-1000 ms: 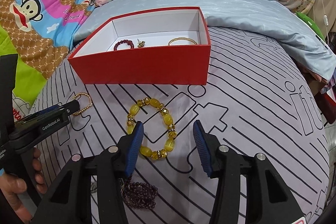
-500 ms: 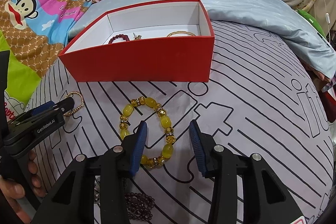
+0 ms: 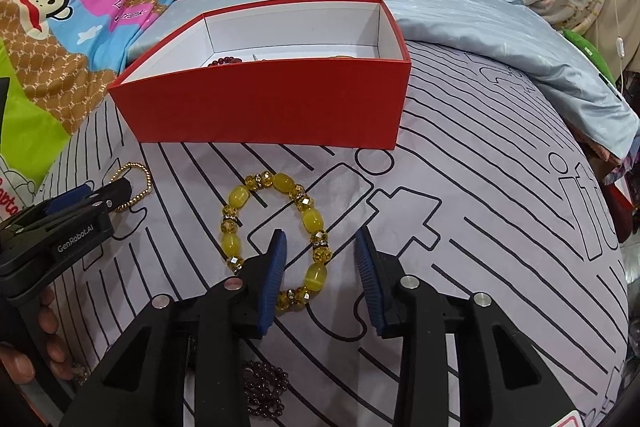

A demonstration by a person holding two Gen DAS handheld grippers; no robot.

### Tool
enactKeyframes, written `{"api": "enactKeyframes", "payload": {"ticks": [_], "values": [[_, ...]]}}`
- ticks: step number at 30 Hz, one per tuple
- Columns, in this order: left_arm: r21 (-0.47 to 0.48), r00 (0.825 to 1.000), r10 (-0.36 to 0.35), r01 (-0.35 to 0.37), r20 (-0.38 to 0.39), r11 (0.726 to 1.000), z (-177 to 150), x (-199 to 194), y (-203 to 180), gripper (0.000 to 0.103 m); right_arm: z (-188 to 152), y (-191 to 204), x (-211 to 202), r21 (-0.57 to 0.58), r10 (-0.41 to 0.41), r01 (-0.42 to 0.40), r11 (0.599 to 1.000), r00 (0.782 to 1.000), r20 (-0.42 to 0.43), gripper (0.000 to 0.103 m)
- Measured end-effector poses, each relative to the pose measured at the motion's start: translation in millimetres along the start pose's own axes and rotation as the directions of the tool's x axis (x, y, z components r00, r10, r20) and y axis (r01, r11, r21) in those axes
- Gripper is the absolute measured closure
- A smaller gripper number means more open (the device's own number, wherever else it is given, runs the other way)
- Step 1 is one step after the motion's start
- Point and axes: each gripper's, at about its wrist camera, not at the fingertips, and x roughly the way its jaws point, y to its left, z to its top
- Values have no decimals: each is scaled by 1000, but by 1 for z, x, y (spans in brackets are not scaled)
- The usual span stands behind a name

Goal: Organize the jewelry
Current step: 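Grasp the yellow crystal bracelet with the right gripper while the left grasps the gold bead bracelet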

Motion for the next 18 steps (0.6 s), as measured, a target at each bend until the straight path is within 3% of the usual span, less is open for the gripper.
{"api": "enactKeyframes", "payload": {"ticks": [9, 13, 18], "values": [[12, 1000, -3, 3, 2, 1000, -3, -2, -3, 52, -3, 0, -2, -2, 4, -4, 1000, 1000, 1, 80], [34, 1000, -22, 21, 12, 999, -6, -6, -6, 64, -6, 1, -4, -8, 9, -9, 1000, 1000, 1, 88], [52, 999, -43, 42, 17, 998, -12, -11, -8, 89, -9, 2, -7, -7, 24, -24, 1000, 1000, -4, 94]]}}
